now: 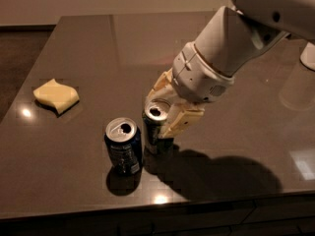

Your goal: Move green can near pepsi can

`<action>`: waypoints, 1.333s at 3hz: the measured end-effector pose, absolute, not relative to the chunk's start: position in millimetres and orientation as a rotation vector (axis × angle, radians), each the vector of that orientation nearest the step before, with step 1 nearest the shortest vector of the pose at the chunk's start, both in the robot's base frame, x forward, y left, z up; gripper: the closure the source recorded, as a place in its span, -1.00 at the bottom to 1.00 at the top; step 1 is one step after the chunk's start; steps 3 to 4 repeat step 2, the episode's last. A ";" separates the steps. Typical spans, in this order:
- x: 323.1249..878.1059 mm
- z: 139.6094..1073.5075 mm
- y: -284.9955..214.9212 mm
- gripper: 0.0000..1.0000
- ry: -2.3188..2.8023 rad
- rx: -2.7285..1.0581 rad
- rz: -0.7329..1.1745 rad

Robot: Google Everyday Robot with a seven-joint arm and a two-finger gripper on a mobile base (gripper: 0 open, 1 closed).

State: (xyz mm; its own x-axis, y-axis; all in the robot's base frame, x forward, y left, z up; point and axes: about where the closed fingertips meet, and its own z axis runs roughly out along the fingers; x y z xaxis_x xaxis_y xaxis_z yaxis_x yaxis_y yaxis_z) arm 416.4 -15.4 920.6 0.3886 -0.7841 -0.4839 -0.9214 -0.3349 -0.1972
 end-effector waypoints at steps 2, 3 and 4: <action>415.8 921.4 -14.1 -1.00 1.463 -2.216 0.419; 415.8 921.4 -14.1 -1.00 1.463 -2.216 0.419; 415.8 921.4 -14.1 -1.00 1.463 -2.216 0.419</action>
Offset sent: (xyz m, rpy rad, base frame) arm -0.0005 0.0012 0.0007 -0.0004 -0.0026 0.0015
